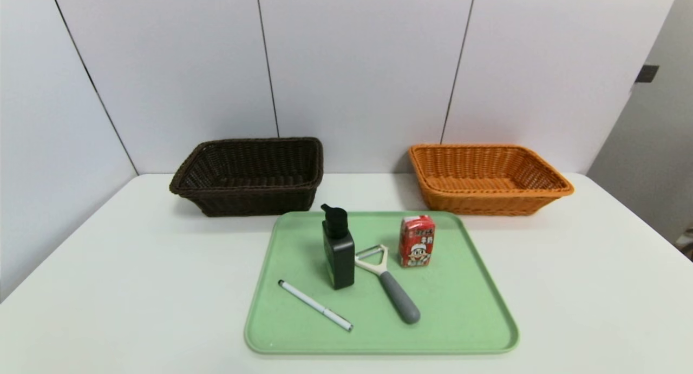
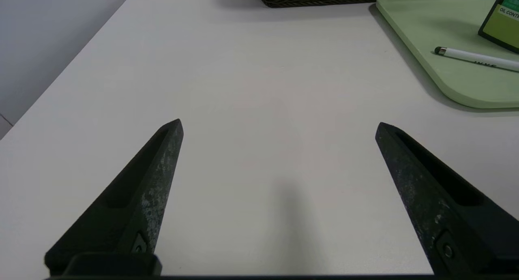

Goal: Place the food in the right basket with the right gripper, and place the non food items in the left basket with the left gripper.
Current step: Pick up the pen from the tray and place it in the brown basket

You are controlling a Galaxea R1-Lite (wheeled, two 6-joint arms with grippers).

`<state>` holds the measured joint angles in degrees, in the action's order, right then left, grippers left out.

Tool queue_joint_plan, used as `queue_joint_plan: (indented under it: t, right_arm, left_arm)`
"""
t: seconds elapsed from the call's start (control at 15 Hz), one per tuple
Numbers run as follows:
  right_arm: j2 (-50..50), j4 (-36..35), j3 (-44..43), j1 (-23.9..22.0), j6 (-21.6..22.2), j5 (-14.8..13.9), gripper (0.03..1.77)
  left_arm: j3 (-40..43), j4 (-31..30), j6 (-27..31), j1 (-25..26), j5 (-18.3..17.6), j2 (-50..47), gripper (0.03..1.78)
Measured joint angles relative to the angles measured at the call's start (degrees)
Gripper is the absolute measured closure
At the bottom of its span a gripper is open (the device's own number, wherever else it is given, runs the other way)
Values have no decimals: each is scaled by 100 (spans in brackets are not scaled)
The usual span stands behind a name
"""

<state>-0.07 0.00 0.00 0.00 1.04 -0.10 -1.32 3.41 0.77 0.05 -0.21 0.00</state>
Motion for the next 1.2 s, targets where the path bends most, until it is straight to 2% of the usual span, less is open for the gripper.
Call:
queue_joint_plan:
  t: [0.2,0.6,0.87,1.07,1.2]
  right_arm:
    - [0,0,0,2,-13,0,11]
    - [0,-7,0,0,-16,5,10]
    - [0,38,-99,0,-137,48,11]
    - [93,564,-707,2,-108,290,10]
    - [397,917,-1044,10,-104,325,10]
  left_arm:
    - [0,0,199,0,-21,0,12]
    - [-2,5,68,-5,11,0,12]
    - [-105,124,210,-15,-155,24,12]
    - [-905,658,-143,-16,-210,289,12]
    - [-1482,1056,-390,-21,-336,717,12]
